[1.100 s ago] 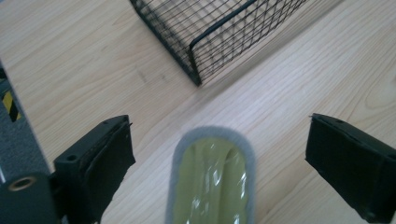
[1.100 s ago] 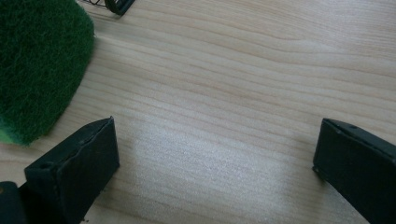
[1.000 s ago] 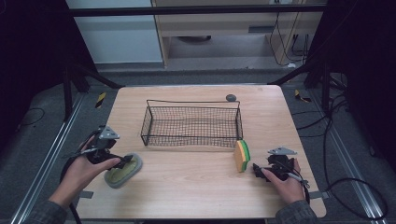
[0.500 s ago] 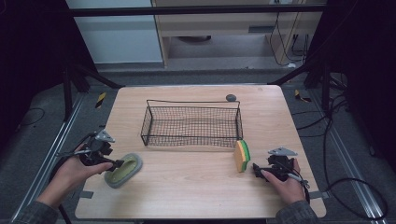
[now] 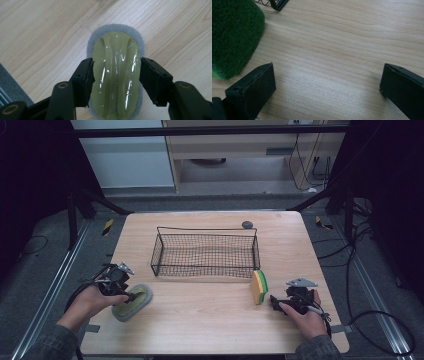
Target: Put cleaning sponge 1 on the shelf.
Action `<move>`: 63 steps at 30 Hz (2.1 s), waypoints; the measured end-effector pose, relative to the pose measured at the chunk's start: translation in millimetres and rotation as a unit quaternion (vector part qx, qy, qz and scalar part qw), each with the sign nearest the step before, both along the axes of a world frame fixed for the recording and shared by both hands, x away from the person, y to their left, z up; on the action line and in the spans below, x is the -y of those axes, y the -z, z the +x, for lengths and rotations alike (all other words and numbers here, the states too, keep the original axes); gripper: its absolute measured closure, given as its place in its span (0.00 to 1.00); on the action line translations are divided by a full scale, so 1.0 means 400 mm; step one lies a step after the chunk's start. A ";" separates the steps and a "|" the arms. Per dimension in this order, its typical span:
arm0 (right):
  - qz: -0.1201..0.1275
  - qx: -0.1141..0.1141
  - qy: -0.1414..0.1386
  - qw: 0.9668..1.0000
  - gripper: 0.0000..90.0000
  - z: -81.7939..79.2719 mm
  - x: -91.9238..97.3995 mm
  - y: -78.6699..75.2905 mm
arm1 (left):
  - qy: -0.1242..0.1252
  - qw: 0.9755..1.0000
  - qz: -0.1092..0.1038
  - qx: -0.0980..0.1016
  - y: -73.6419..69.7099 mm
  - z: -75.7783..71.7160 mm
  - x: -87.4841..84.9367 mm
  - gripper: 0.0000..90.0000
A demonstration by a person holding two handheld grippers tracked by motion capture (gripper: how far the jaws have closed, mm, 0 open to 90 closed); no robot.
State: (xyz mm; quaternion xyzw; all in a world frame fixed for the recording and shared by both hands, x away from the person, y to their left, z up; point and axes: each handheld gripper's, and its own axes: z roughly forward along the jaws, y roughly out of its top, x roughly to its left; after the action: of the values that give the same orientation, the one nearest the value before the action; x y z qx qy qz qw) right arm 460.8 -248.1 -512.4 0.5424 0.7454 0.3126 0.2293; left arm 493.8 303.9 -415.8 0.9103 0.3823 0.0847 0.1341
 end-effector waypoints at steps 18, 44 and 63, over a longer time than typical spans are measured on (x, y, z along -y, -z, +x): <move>0.001 0.000 -0.004 1.000 0.00 0.000 -0.002 0.000 | 0.009 1.000 0.004 -0.021 0.042 0.016 0.007 0.75; 0.003 0.005 -0.013 1.000 0.00 0.002 -0.001 0.002 | 0.087 0.984 0.017 0.158 -0.157 -0.023 0.044 0.78; -0.002 0.005 -0.026 1.000 0.00 0.006 0.001 0.002 | 0.216 0.953 0.039 0.209 -0.272 0.104 0.158 0.78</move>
State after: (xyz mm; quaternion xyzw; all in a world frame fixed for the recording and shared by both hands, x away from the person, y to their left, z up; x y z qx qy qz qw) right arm 463.1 -248.6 -513.3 0.5207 0.7587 0.3197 0.2257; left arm 535.5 240.6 -307.0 0.9377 0.1361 0.2567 0.1905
